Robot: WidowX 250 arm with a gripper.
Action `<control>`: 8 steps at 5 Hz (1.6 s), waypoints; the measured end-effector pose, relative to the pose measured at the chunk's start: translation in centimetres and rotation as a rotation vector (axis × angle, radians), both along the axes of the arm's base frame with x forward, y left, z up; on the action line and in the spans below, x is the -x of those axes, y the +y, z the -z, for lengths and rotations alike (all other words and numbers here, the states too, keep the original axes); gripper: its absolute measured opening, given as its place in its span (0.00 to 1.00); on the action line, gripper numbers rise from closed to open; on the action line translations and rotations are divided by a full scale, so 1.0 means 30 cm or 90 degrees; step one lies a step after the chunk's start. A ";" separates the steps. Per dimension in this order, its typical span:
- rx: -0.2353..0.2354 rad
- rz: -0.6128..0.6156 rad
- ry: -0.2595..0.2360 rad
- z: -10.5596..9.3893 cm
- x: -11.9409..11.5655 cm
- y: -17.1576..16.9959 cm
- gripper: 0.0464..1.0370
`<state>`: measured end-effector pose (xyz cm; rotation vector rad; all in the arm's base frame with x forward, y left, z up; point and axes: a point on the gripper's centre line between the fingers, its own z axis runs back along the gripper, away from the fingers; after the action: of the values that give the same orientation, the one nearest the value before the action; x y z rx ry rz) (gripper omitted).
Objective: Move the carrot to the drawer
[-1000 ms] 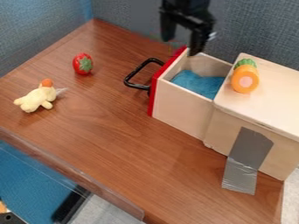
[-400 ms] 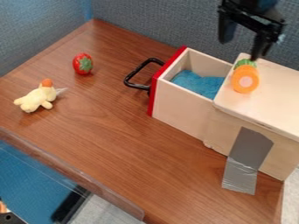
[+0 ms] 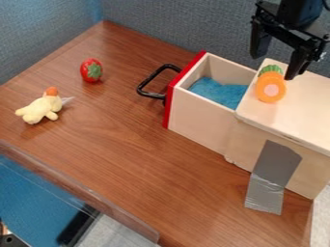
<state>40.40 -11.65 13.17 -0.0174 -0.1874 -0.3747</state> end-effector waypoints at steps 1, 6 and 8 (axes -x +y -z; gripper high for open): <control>-0.015 -0.017 0.012 0.016 0.009 0.015 0.96; -0.020 -0.011 0.049 0.138 0.005 0.046 0.73; -0.035 -0.094 0.047 0.163 0.059 0.276 0.73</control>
<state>38.64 -3.38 8.27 0.0361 -0.1043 -0.2311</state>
